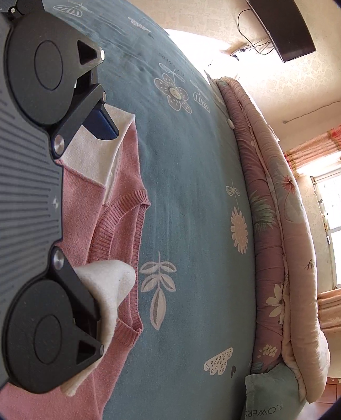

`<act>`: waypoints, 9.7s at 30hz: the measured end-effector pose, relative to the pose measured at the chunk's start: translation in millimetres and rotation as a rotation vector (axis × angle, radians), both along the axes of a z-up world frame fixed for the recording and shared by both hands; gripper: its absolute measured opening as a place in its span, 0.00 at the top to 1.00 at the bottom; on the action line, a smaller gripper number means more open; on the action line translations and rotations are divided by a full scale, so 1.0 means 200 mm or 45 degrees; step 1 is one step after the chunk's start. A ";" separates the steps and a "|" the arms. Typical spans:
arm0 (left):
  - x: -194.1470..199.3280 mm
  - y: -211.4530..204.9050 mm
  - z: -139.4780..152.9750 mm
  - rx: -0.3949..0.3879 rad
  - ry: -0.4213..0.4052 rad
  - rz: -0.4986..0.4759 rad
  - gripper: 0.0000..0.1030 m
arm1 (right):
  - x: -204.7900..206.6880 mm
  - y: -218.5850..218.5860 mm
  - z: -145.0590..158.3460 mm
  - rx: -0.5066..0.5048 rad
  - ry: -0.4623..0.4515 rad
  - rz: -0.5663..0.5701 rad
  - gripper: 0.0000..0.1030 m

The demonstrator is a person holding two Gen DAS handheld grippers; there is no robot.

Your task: Fold clothes

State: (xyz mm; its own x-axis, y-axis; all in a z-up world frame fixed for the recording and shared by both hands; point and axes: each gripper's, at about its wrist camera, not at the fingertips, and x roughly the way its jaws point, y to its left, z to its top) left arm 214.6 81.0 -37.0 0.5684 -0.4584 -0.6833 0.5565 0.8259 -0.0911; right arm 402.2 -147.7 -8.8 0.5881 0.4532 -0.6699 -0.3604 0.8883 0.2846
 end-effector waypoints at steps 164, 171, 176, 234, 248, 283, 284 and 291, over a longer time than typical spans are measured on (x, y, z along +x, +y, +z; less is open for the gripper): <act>0.17 -0.18 -0.15 0.075 0.113 0.056 0.01 | 0.00 -1.00 -0.21 0.134 0.007 -0.586 0.00; 0.18 -0.17 -0.15 0.074 0.114 0.061 0.01 | 0.08 -0.95 -0.27 0.007 0.054 -0.527 0.00; 0.16 -0.16 -0.12 0.058 0.099 0.070 0.01 | -0.16 -0.86 -0.12 -0.015 0.019 -0.414 0.00; -0.12 -0.38 -0.07 0.155 0.022 0.221 0.01 | -1.37 -0.51 -0.38 -0.288 -0.116 -0.244 0.00; -0.32 -0.37 -0.15 0.079 0.200 0.387 0.01 | -1.36 -0.50 -0.40 -0.305 -0.143 -0.261 0.00; 0.45 0.19 -0.15 -0.415 0.332 0.801 0.01 | -1.35 -0.48 -0.41 -0.320 -0.163 -0.281 0.00; 0.45 0.17 -0.13 -0.381 0.330 0.792 0.01 | -1.35 -0.48 -0.41 -0.320 -0.163 -0.281 0.00; 0.28 0.12 -0.05 -0.458 0.258 0.674 0.01 | -1.36 -0.48 -0.41 -0.324 -0.169 -0.288 0.00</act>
State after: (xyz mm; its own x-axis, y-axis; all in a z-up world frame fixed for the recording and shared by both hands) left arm 270.9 105.1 -46.3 0.6555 -0.3721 -0.6571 0.0273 0.8813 -0.4718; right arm 130.4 -242.9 -90.5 0.7439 0.1306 -0.6555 -0.1658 0.9861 0.0083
